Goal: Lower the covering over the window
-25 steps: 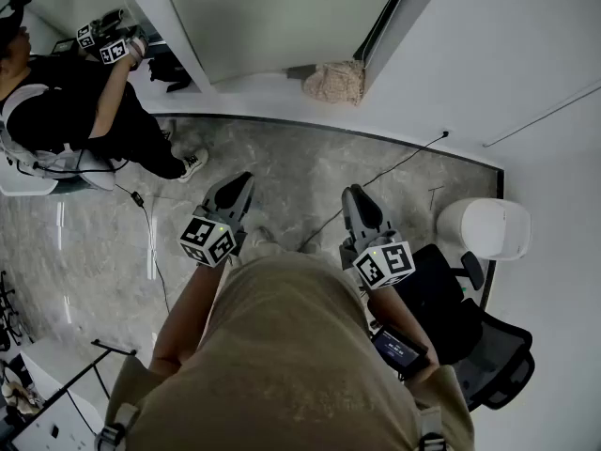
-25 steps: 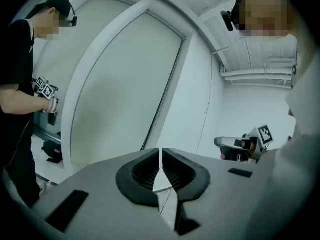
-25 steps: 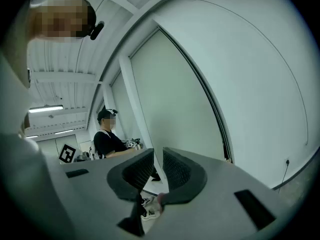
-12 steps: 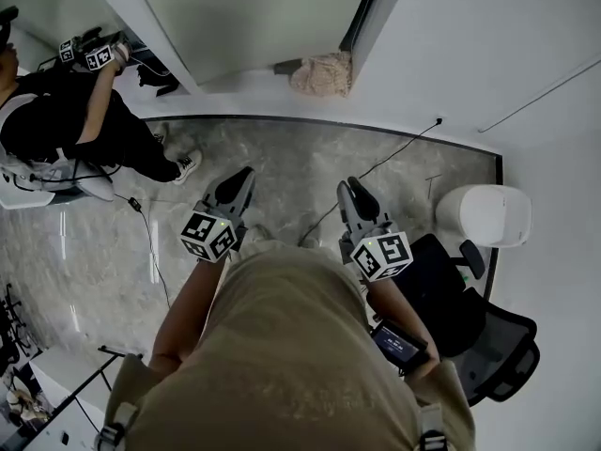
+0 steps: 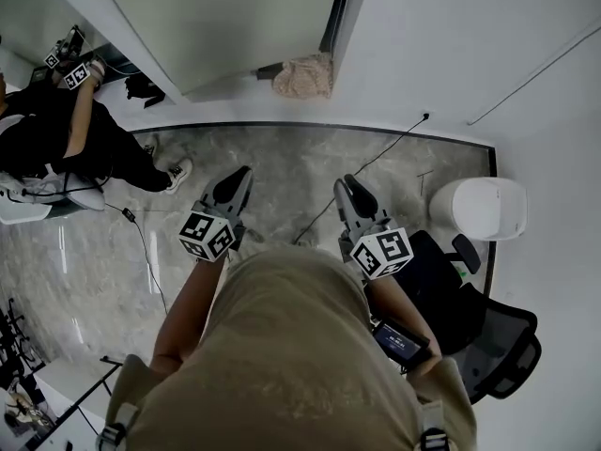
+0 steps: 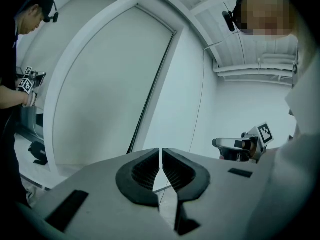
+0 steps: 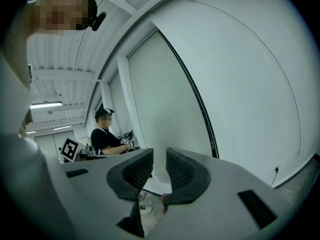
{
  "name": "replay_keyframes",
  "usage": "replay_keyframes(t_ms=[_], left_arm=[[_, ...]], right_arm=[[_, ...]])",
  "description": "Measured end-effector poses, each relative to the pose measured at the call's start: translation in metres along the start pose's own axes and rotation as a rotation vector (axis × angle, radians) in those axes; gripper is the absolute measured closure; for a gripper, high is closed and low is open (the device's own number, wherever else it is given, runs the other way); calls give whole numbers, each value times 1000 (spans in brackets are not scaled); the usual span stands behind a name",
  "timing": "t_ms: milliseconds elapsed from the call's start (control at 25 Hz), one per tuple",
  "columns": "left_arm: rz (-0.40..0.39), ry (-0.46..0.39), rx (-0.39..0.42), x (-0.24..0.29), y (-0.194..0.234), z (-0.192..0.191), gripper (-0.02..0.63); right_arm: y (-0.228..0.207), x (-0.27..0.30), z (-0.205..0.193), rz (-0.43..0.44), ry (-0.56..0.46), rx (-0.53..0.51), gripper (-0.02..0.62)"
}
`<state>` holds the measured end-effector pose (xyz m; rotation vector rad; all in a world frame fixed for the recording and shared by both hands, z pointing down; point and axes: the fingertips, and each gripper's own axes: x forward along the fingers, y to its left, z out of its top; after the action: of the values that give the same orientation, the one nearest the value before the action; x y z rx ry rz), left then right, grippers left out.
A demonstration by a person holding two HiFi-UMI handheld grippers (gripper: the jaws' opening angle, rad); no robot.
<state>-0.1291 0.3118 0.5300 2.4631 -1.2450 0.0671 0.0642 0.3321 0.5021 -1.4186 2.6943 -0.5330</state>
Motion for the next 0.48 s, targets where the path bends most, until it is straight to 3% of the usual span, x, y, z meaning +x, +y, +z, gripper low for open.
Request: replay_keyframes(t_ms=[480], left_arm=[[33, -6, -38, 26, -52, -34, 574]], right_arm=[[-58, -49, 0, -32, -17, 8, 531]])
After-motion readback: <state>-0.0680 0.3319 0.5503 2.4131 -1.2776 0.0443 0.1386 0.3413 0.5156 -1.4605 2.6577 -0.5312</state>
